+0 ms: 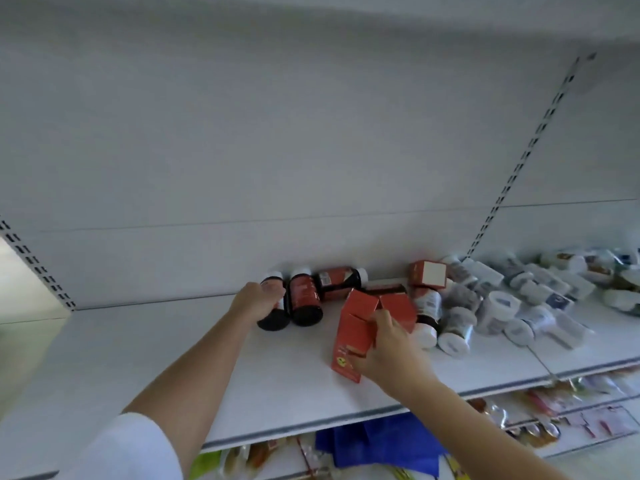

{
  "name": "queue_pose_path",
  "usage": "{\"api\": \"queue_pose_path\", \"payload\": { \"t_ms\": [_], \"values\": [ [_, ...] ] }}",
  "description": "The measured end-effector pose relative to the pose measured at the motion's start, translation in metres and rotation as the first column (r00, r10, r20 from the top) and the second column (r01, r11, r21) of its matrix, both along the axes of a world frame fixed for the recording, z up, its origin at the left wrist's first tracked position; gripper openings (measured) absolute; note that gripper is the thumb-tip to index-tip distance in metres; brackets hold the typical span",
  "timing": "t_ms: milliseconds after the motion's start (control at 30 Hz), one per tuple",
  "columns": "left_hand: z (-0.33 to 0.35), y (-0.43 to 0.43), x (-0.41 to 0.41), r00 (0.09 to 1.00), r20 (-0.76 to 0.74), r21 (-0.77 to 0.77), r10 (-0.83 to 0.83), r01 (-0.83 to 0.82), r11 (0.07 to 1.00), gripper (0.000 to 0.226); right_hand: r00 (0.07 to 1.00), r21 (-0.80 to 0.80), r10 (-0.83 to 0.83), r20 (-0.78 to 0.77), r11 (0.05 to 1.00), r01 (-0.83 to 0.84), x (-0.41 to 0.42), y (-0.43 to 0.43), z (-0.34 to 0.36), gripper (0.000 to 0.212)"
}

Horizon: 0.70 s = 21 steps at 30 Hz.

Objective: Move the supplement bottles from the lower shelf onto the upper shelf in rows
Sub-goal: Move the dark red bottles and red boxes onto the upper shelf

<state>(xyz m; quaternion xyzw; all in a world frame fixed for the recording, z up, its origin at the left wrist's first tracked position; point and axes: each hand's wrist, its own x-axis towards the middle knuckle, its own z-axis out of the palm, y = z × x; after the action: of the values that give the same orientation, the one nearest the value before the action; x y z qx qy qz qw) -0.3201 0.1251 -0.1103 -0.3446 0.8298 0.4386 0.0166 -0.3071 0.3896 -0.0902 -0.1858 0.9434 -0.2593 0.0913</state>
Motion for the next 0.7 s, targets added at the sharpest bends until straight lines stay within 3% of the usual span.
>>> {"api": "queue_pose_path", "payload": {
  "t_ms": [167,233,300,367,433,533,600,700],
  "values": [
    [0.006,0.0,0.014,0.996,-0.028,0.233,0.081,-0.073,0.97,0.045,1.0,-0.154,0.026,0.01,0.988,-0.024,-0.003,0.005,0.024,0.063],
    [0.024,0.001,0.031,0.995,-0.081,0.325,0.061,-0.031,0.945,0.043,0.993,-0.369,0.007,0.116,0.929,0.037,0.002,0.005,0.048,0.051],
    [0.05,0.007,0.054,0.982,-0.191,0.372,0.007,0.066,0.926,0.03,0.965,-0.582,0.026,0.262,0.802,0.137,0.01,0.004,0.075,0.046],
    [0.087,0.013,0.083,0.951,-0.307,0.332,-0.041,0.148,0.932,0.011,0.944,-0.695,0.076,0.32,0.696,0.18,0.024,0.002,0.105,0.055],
    [0.129,0.018,0.118,0.902,-0.409,0.267,-0.138,0.263,0.927,0.011,0.923,-0.752,0.134,0.361,0.627,0.203,0.043,-0.001,0.133,0.056],
    [0.182,0.019,0.172,0.836,-0.487,0.147,-0.253,0.364,0.919,0.044,0.881,-0.803,0.207,0.426,0.534,0.263,0.08,-0.007,0.177,0.04],
    [0.206,0.016,0.203,0.818,-0.525,0.154,-0.237,0.365,0.918,0.063,0.867,-0.817,0.237,0.439,0.506,0.275,0.108,-0.012,0.204,0.041],
    [0.242,0.014,0.245,0.755,-0.615,0.153,-0.227,0.396,0.905,0.061,0.875,-0.852,0.271,0.401,0.461,0.247,0.146,-0.021,0.241,0.041]
  ]
}}
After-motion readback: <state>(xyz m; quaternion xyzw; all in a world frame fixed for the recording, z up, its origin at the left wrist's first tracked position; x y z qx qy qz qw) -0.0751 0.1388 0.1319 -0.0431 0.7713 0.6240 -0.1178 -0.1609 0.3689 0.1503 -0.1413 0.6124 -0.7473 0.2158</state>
